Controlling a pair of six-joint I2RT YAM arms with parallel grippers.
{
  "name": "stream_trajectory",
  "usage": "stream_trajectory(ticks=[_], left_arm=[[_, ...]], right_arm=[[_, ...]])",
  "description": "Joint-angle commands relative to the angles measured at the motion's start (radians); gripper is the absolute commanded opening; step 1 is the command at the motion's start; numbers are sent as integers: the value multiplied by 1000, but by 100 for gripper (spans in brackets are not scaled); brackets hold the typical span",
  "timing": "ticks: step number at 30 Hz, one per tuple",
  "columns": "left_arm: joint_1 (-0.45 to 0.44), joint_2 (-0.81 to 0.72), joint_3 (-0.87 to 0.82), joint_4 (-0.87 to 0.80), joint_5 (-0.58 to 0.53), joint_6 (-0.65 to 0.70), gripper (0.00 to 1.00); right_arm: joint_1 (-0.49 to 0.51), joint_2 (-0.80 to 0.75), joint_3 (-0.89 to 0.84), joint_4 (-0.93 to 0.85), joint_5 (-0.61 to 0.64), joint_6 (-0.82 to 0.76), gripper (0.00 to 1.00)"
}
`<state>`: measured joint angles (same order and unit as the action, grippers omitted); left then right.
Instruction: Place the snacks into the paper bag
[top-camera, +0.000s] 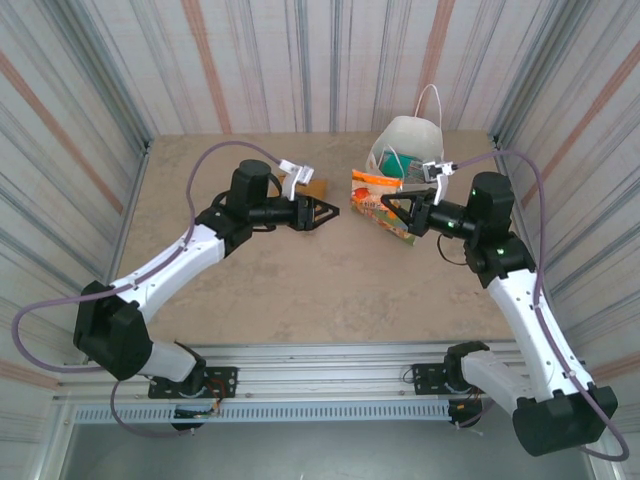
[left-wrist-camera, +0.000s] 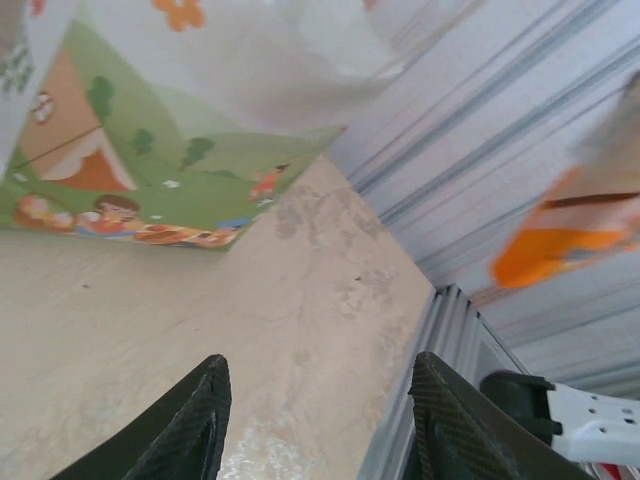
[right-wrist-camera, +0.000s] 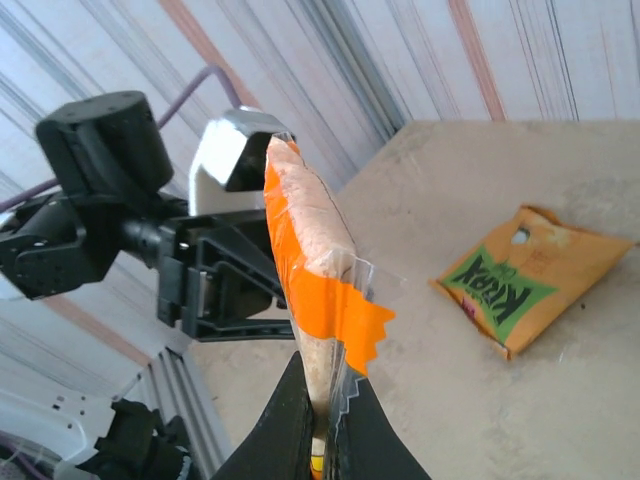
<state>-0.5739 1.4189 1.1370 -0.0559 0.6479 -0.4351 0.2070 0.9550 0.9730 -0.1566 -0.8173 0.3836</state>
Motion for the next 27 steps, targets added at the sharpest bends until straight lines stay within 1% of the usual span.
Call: stream_trajectory(ticks=[1,4,5,7,9,11,15,19,24,25,27], left_arm=[[46,-43,2,-116,-120,-29,58],[62,-46,6,-149,-136,-24,59],[64,-46,7,-163,-147,-24,59],[76,-46,11,-194,-179,-32,59],[92,-47,7,-202,-182,-41,59],[109,-50,-2,-204,-182,-52,59],[139,-49,-17,-206,-178,-68,59],[160,-32,-3,-245,-193,-83,59],[192,-5,-3,-283,-206,-122,59],[199,-2,-5,-285,-203,-128,59],[213,5,-12,-286,-191,-138,59]], right_arm=[[-147,84,214,-23,135,-92,0],[-197,156,304,-17,219,-110,0],[-210,179,323,4,229,-111,0],[-236,219,347,55,228,-94,0],[-259,260,375,97,207,-74,0],[-273,297,410,103,209,-73,0],[-277,377,477,31,231,-127,2],[-272,437,503,-32,248,-155,5],[-231,494,514,-104,272,-209,8],[-224,502,518,-122,274,-218,10],[-213,512,528,-154,279,-237,18]])
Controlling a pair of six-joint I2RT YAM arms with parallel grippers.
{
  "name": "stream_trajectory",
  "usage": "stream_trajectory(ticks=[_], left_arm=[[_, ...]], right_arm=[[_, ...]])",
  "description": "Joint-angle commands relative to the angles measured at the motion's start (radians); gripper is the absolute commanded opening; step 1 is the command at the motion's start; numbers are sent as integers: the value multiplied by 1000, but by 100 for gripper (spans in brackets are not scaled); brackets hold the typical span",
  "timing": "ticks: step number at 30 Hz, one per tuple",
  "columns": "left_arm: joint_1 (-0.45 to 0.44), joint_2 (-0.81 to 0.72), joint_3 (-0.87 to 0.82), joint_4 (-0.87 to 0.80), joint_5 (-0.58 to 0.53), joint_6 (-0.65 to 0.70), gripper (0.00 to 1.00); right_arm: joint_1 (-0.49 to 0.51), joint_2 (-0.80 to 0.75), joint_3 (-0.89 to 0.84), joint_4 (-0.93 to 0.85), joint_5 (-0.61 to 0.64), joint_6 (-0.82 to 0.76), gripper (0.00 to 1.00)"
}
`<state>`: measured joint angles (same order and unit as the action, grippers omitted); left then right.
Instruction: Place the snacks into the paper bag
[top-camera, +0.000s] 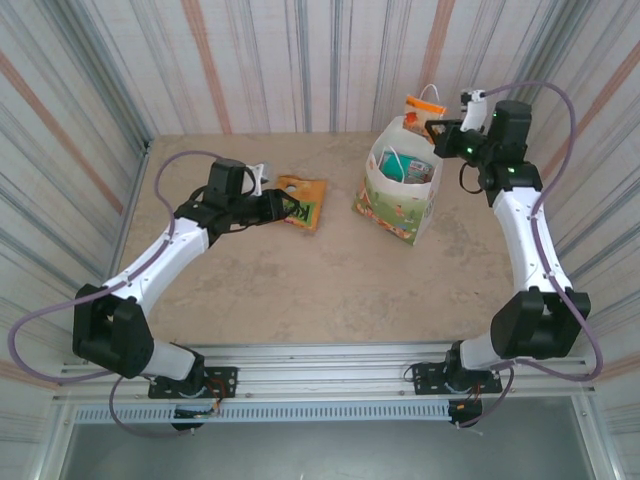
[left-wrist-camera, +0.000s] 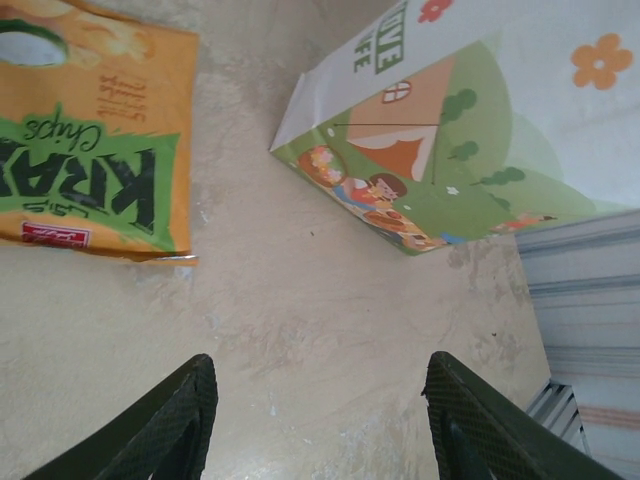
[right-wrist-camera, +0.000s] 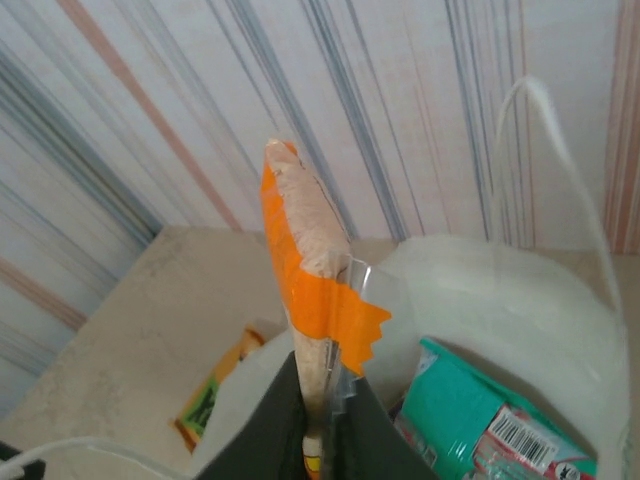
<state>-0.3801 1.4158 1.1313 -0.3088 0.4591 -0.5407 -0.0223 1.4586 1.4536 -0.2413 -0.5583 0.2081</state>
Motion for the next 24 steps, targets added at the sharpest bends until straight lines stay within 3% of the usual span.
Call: stream_trajectory(ticks=[1,3,5,13,24], left_arm=[[23,9,-8,-33,-2,-35,59],[32,14,-15,-33,-1,-39,60],[40,25,-20,-32,-1,-45,60],[72,95,-57,-8,-52,-166,58],[76,293,-68,123,-109,-304,50]], right_arm=[[21,7,49,-78,25,-71,23],[27,-2,47,-90,47,-90,32],[28,-14,48,-99,70,-103,34],[54,-105,6,-124,77,-100,37],[204,-273,-217,-100,138,-28,40]])
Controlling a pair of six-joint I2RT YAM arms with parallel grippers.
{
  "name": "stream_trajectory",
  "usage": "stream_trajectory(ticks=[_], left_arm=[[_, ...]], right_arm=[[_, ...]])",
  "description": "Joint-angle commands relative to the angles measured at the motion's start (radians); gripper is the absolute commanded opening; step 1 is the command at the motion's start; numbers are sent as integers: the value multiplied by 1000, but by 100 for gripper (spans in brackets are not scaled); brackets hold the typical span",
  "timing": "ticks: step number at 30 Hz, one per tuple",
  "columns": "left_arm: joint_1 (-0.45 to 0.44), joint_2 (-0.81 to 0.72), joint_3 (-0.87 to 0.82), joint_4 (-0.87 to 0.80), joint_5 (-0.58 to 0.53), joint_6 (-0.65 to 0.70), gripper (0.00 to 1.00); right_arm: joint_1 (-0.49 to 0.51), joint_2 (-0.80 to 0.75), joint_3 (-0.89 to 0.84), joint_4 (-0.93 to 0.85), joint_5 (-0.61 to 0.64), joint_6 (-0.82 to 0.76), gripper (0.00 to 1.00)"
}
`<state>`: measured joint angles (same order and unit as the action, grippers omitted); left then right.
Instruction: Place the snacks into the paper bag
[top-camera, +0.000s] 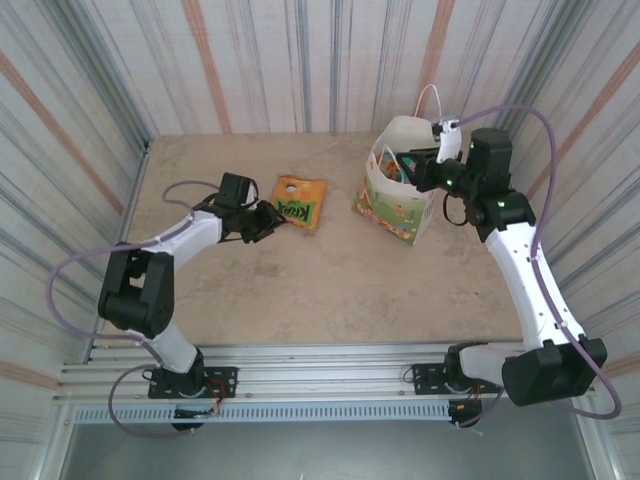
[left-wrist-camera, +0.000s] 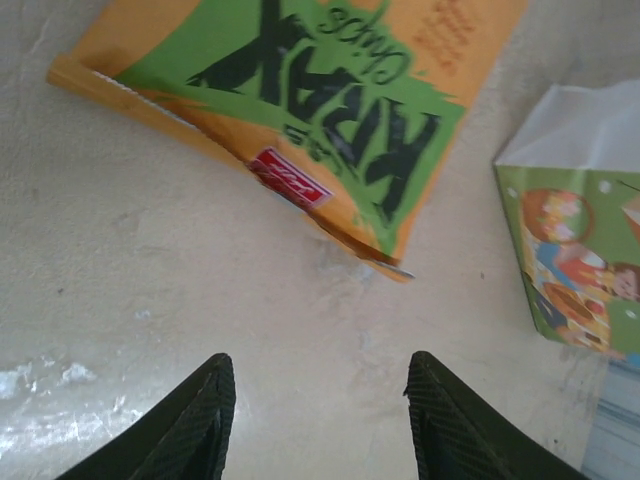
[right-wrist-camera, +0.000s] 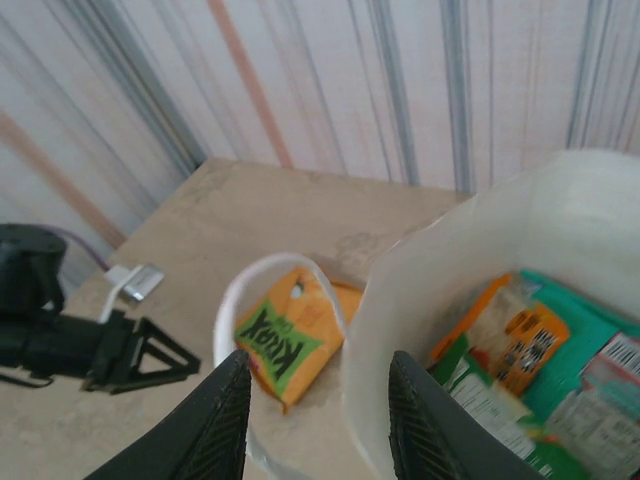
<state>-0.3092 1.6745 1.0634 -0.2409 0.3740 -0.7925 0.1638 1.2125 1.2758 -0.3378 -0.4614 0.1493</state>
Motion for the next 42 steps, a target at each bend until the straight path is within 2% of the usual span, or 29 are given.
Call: stream_trajectory(ticks=[1,17,24,26,30,33,38,42], left_arm=[[5,51,1,71,-21,-61,50],[-1,257,103,188,-31,-113,52],[-9,327,159,172,-59,-107,51],[-15,338,172,156,-78,-94,46],[-15,348,201,117,-89,-57,13],[-18,315,216,81,-96,-13,2],[-21,213,242,-10,-97,87,0],[-22,106,233,-43,-43,164,0]], right_arm=[[23,-36,-52,-2,48,39,40],[31,-156,-157,-15,72,82,40],[31,-183,-177,-23,81,87,40],[31,-188,-183,-20,73,98,39],[34,-211,-199,-21,67,109,39],[34,-240,-213,-33,91,98,39],[33,-292,-236,-27,119,81,39],[33,-323,-256,4,108,63,39]])
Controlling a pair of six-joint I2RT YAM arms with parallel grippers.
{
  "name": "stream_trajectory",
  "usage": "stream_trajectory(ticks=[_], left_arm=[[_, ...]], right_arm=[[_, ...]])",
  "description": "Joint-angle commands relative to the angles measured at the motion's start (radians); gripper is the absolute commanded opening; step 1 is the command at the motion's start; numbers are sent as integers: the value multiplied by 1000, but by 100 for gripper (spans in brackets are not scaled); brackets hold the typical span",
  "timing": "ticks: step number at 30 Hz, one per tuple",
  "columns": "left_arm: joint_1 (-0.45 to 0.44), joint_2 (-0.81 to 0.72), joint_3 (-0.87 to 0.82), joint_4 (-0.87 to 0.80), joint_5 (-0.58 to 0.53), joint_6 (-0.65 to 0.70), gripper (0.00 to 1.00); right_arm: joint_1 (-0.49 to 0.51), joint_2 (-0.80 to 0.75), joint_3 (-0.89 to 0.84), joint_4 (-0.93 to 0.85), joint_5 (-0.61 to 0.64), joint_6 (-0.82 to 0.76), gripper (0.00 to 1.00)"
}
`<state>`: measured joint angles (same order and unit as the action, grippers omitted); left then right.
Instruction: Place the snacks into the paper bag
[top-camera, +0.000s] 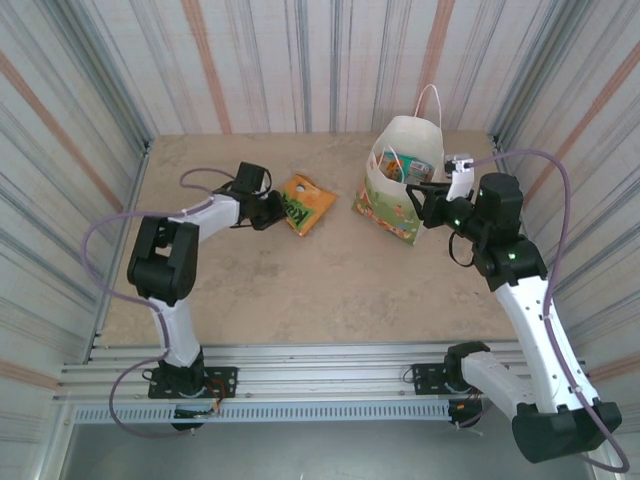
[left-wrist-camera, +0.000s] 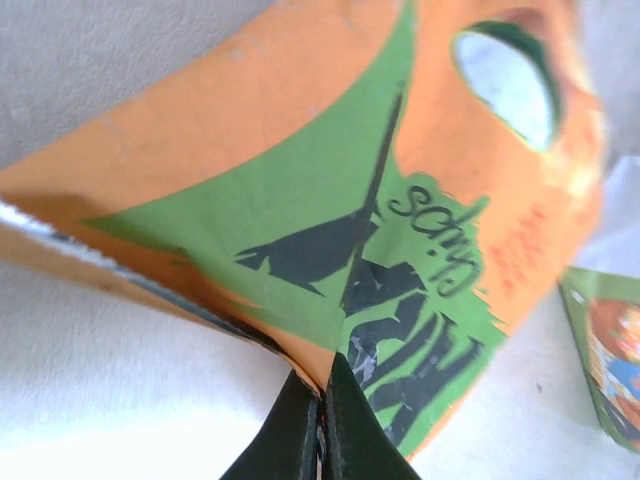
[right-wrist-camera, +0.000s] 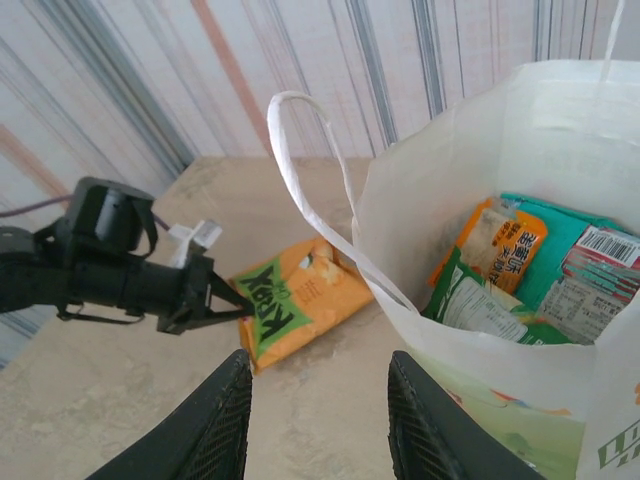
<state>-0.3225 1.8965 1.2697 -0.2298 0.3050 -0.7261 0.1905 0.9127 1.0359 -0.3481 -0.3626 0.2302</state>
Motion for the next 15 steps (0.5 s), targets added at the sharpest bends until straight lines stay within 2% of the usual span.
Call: stream_trajectory(ticks=[1,8,12,15], left_arm=[[-9,-139,24,-59,43,113,0],[-8,-323,-9,-75,159,176,0],[-7,-433,-59,-3,216,139,0],[-12,-493,-84,56,236,96,0]], right_arm=[[6,-29,-21,19,3,-21,39],[18,-35,-35,43,-113,-8,40],[64,-12,-43,77,-198,114,42],[137,10,-54,125,-206,196,46]])
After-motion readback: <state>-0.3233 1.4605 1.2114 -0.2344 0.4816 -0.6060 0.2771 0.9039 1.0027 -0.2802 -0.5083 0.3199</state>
